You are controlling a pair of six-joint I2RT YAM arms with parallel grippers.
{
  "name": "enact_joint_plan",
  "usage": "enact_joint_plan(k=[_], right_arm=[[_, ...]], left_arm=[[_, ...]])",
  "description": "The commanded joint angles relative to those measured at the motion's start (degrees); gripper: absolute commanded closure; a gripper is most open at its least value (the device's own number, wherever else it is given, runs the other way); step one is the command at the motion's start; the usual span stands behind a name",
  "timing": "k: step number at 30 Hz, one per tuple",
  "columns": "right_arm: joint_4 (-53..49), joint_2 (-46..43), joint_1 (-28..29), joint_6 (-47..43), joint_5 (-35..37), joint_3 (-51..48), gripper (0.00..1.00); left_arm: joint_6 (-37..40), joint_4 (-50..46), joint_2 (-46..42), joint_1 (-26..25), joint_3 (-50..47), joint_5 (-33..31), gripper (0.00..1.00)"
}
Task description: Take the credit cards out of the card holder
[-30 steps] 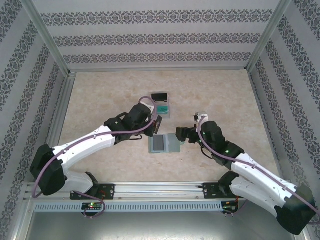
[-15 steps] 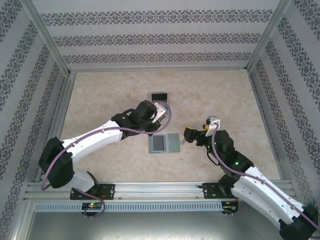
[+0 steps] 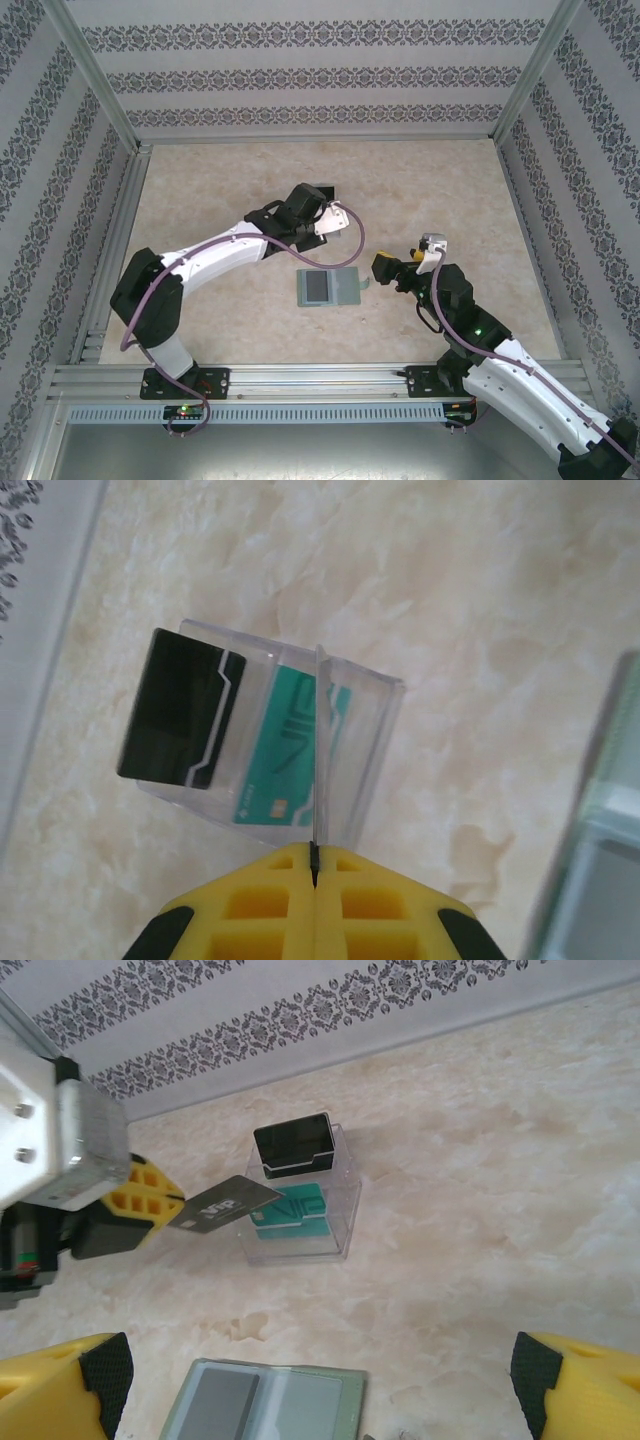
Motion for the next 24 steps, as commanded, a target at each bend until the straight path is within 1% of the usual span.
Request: enact_joint_plan(k=[1,2,6,12,15,24], right_arm=[[0.35,0.09,-0.42,0.7,1.32,-0.71,0.02],[0.4,0.14,-0.47,0.72,1.47,-2.09,0.02],[0.46,0.28,-0.68,0.8,1.75,-2.38,0.02],[0.45,0.54,-0.95,0.78,2.16,-2.47,0.02],[0.53,0.89,-1.21,0.92,2.03,-2.43,0.02],[0.82,1.84,-1.6,1.14,1.76,-2.56,0.02]], left_arm=[[9.98,7.03,3.02,0.85,2.28,-3.13,1.0],[11.03,7.91,3.82,1.11,2.6,-3.36,1.0],[13.94,11.23,6.66,2.13,4.41,-3.64,1.0],[14.59,8.29,9.56,3.51,9.2,-2.56,1.0],[15.66,8.33,10.32,3.77,9.51,-2.88,1.0],[15.4,6.42,13.2,5.7,11.26,-2.0,1.0]])
